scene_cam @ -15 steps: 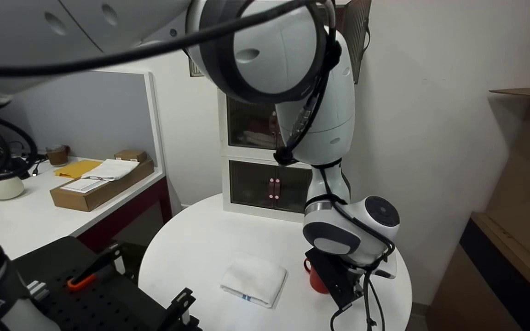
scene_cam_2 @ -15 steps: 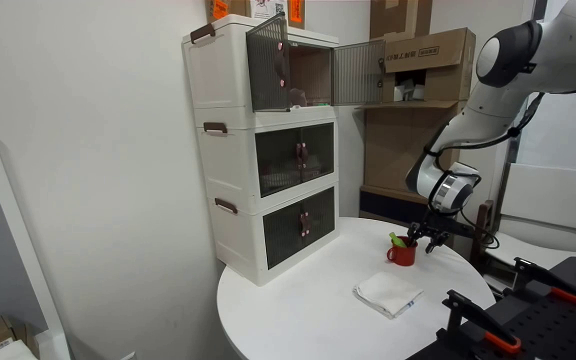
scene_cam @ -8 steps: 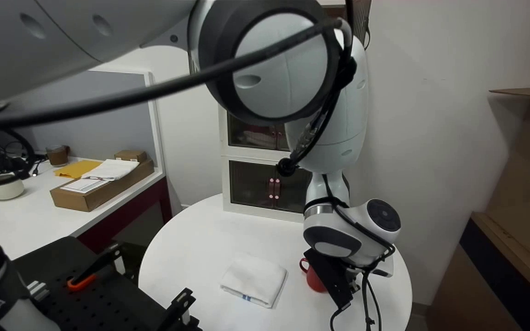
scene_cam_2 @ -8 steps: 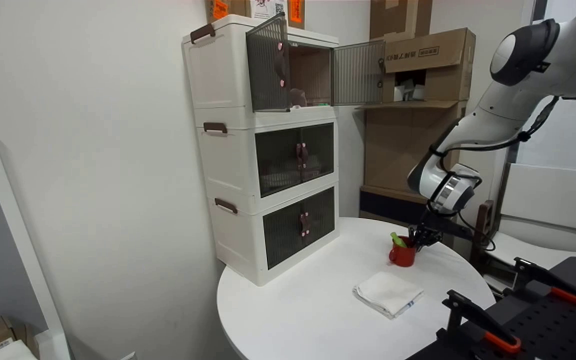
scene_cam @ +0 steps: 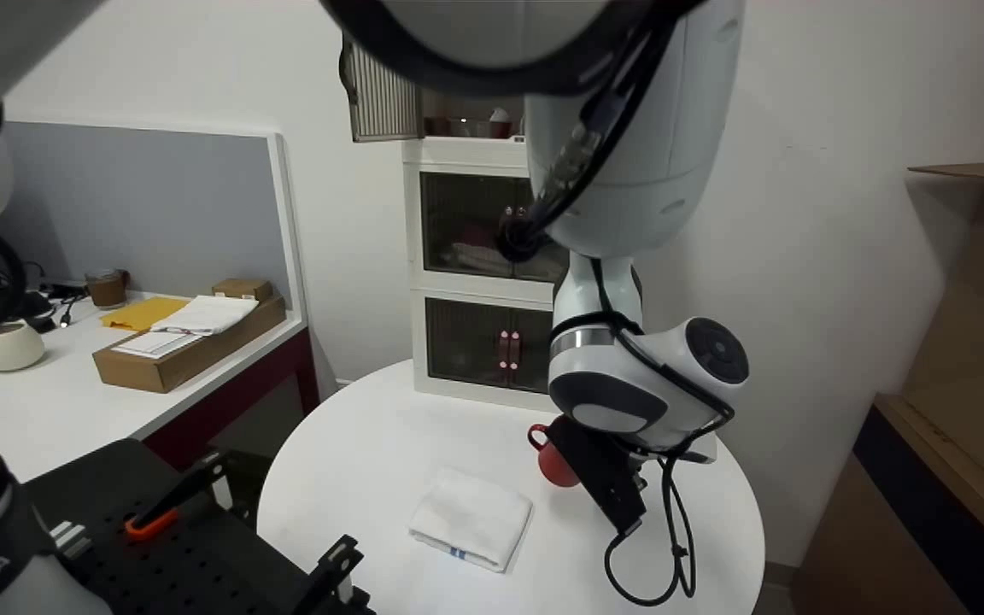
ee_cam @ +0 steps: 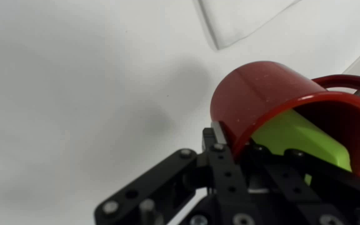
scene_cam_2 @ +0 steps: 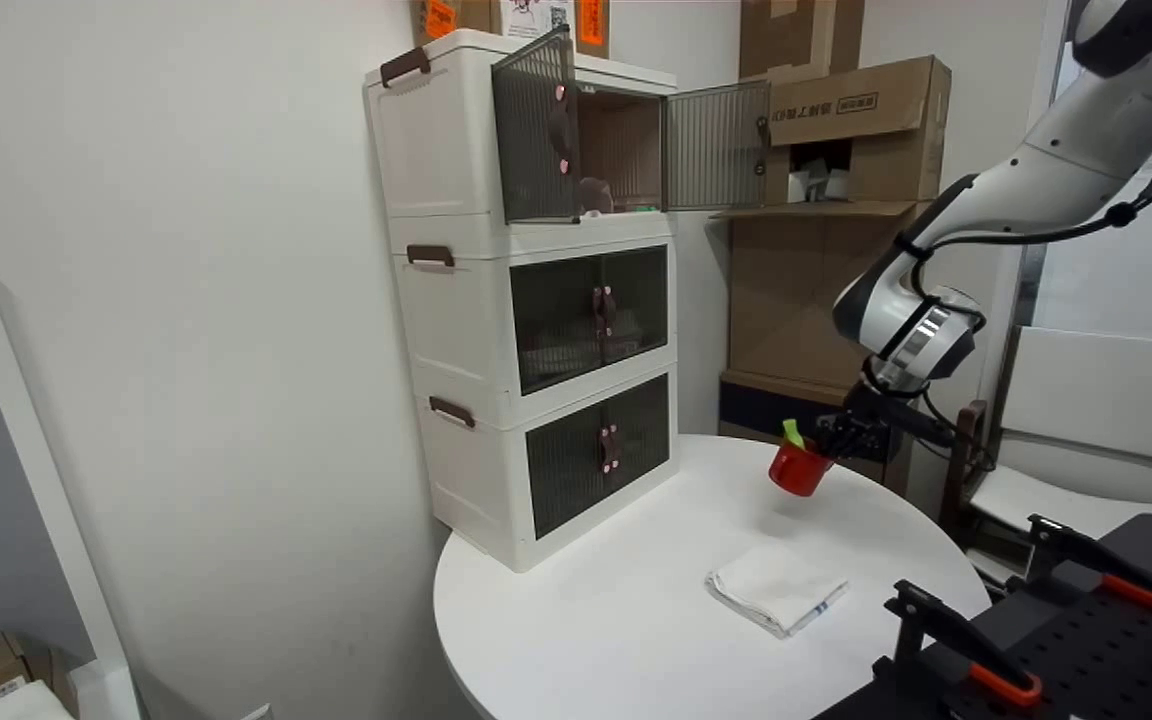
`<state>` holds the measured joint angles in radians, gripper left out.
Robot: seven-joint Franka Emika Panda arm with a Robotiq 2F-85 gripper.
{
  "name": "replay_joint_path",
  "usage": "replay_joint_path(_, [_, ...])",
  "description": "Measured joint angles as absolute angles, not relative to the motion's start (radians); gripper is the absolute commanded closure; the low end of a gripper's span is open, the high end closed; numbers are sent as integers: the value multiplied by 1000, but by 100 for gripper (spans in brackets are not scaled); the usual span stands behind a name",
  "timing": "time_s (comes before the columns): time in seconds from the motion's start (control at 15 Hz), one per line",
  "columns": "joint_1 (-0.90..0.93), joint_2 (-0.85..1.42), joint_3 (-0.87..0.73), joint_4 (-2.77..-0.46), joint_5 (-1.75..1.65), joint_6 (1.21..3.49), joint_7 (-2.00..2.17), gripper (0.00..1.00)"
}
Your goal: Pick up the cup from the table and put it in the cabinet
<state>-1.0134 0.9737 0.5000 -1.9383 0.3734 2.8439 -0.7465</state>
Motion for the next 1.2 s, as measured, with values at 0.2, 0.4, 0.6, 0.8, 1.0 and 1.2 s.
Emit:
replay_joint_path(0.2, [-1062, 824, 542, -2093, 316, 2778, -781, 99])
replay_joint_path(0.4, [-1059, 661, 567, -2219, 286, 2742, -797, 99])
replay_joint_path(0.6, [-1039, 500, 624, -2313, 294, 2755, -825, 99])
replay_joint_path(0.8, [-1030, 365, 734, -2344, 399, 2795, -886, 99])
replay_joint_path(1.0, [-1061, 271, 886, -2308, 570, 2813, -943, 99])
replay_joint_path(1.2, [-1103, 206, 1004, -2225, 706, 2815, -948, 99])
